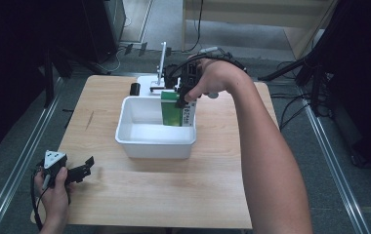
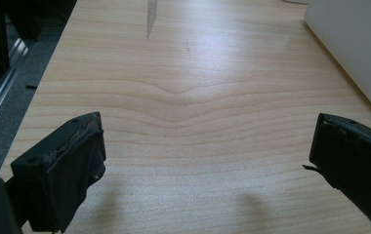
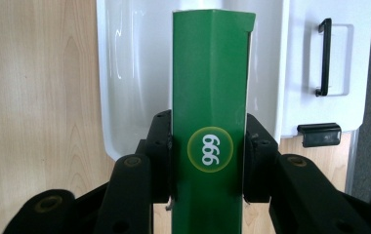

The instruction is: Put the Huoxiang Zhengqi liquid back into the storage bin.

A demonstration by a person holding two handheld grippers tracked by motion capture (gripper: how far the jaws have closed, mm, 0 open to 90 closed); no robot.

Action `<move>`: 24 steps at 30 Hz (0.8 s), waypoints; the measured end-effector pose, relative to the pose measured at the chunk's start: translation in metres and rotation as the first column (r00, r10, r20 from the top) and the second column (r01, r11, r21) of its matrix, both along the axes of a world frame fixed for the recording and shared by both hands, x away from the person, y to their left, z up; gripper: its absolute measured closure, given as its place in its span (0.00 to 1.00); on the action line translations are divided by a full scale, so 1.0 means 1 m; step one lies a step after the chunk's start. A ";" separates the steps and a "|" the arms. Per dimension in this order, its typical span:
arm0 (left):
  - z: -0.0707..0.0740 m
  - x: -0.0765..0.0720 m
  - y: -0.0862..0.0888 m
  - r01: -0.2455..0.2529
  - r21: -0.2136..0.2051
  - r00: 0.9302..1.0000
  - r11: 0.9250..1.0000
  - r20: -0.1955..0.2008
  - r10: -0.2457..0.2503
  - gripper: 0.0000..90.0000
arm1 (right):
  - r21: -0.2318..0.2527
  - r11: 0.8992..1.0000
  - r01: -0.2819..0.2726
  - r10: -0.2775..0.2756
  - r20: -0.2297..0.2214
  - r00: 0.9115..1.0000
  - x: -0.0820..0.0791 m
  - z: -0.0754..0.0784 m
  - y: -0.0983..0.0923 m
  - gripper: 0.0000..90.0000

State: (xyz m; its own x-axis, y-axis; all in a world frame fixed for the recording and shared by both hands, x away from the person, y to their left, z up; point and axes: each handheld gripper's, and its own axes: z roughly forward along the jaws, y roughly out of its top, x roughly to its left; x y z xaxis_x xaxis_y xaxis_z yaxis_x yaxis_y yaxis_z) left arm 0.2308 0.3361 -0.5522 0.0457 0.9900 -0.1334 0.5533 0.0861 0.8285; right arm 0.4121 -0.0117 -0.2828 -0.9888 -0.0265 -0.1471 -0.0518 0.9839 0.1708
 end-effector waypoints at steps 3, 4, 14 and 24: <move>0.000 0.000 0.000 0.002 0.001 1.000 1.000 -0.002 -0.002 0.01 | 0.005 1.000 -0.004 0.004 -0.003 1.000 0.001 -0.002 -0.001 0.71; 0.000 0.000 0.000 0.001 0.001 1.000 1.000 -0.002 -0.001 0.01 | 0.005 1.000 -0.007 0.007 -0.003 1.000 0.002 -0.004 -0.001 0.71; 0.000 0.000 0.000 0.001 0.000 1.000 1.000 -0.004 -0.001 0.01 | 0.008 1.000 -0.010 0.010 -0.004 1.000 0.005 -0.017 -0.002 0.71; 0.000 0.000 0.000 0.002 -0.002 1.000 1.000 -0.004 -0.002 0.01 | 0.012 1.000 0.001 -0.001 -0.033 0.999 0.011 -0.036 -0.002 0.71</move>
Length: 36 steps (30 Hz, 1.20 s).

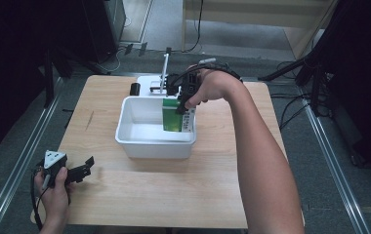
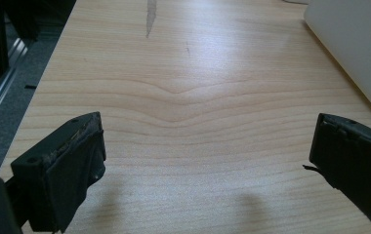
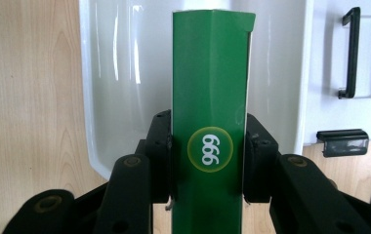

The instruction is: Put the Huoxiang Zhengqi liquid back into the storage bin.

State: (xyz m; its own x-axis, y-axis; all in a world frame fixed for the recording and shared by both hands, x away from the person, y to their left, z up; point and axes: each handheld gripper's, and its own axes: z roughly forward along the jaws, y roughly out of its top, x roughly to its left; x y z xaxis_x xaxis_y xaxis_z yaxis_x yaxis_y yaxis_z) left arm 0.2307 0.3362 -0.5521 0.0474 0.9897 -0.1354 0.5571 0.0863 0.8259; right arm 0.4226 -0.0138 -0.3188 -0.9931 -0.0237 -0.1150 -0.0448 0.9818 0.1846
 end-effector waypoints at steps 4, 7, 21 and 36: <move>0.000 0.000 0.000 0.000 -0.001 1.000 1.000 -0.001 0.000 0.01 | 0.002 1.000 -0.002 0.002 -0.006 1.000 0.002 -0.006 0.000 0.71; 0.000 0.000 0.000 0.000 -0.001 1.000 1.000 -0.001 0.000 0.01 | 0.009 1.000 0.009 -0.009 -0.020 1.000 0.005 -0.012 -0.001 0.71; 0.000 0.000 0.000 -0.001 -0.001 1.000 1.000 0.002 0.001 0.01 | 0.003 1.000 0.011 -0.011 -0.034 0.999 0.009 -0.028 0.000 0.71; 0.000 0.000 0.001 0.000 -0.004 1.000 1.000 0.005 0.000 0.01 | -0.018 1.000 0.003 -0.004 -0.051 0.999 0.013 -0.053 0.005 0.71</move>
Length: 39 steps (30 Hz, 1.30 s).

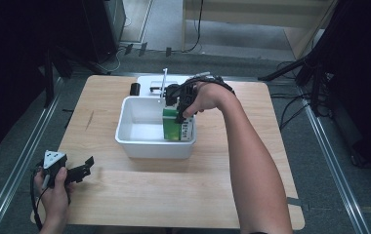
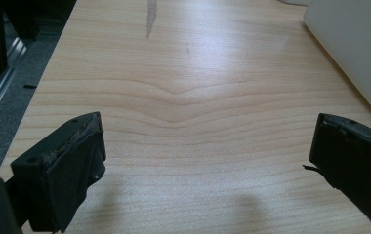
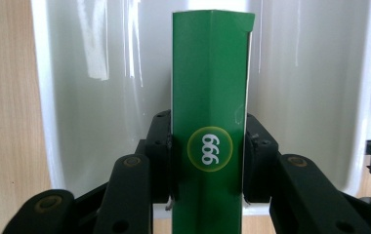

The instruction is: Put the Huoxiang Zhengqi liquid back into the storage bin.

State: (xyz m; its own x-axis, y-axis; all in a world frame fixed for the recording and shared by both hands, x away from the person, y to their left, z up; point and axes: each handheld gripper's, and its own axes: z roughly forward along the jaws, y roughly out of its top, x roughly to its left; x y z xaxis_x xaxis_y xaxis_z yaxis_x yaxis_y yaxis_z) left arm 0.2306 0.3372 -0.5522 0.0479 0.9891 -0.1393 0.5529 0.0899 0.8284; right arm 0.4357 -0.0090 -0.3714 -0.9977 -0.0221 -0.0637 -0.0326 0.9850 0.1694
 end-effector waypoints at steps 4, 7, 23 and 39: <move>0.000 0.000 0.000 -0.003 -0.005 1.000 1.000 0.002 0.003 0.01 | -0.005 1.000 -0.004 0.004 -0.002 1.000 0.000 -0.007 0.001 0.71; 0.000 0.000 0.000 -0.003 -0.004 1.000 1.000 0.001 0.003 0.01 | -0.011 1.000 -0.012 0.012 -0.004 1.000 0.001 -0.012 0.002 0.71; 0.000 0.000 0.000 -0.004 -0.003 1.000 1.000 0.002 0.004 0.01 | 0.005 1.000 0.003 -0.003 -0.012 1.000 0.001 -0.023 0.003 0.68; 0.000 0.000 0.000 0.000 0.002 1.000 1.000 -0.004 0.000 0.01 | 0.058 0.993 0.103 -0.102 -0.020 0.995 -0.003 -0.011 -0.001 0.37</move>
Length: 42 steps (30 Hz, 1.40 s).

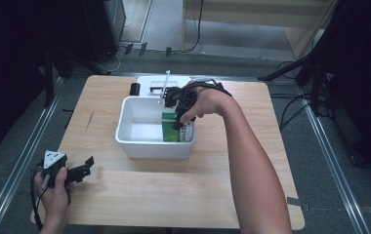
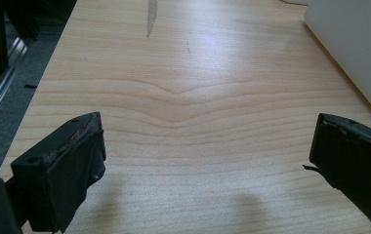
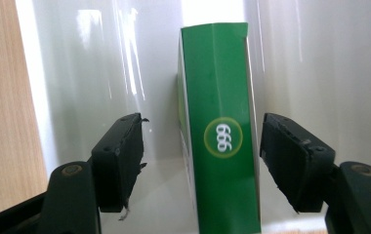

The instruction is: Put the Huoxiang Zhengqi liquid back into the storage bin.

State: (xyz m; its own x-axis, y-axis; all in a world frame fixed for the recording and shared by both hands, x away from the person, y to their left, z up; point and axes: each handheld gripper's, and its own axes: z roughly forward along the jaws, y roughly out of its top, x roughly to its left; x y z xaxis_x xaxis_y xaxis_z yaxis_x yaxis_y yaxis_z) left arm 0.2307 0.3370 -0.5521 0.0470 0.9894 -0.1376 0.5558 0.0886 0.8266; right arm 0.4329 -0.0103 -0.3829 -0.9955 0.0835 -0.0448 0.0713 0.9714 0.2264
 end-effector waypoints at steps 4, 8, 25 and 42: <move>0.000 0.000 0.000 -0.001 0.001 1.000 1.000 -0.001 0.001 0.01 | 0.004 0.998 0.064 -0.064 0.026 0.998 -0.003 0.006 -0.002 0.30; 0.000 0.000 0.000 -0.002 0.002 1.000 1.000 0.001 0.002 0.01 | 0.019 0.991 0.135 -0.136 0.041 0.990 -0.005 0.014 -0.005 0.24; 0.000 0.000 -0.001 -0.004 0.004 1.000 1.000 -0.001 0.004 0.01 | 0.216 0.908 0.360 -0.383 0.077 0.920 -0.007 0.037 -0.042 0.00; 0.000 0.000 -0.002 -0.004 0.015 1.000 1.000 0.000 0.004 0.01 | 0.443 0.718 0.537 -0.642 0.122 0.757 -0.013 0.030 -0.103 0.00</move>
State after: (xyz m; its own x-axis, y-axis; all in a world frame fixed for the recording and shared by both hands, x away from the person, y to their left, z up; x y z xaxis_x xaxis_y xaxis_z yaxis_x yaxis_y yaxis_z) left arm 0.2308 0.3351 -0.5522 0.0431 0.9915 -0.1225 0.5558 0.0781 0.8277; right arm 0.4199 -0.1130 -0.3525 -0.6918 0.7113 -0.1245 0.4918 0.5903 0.6400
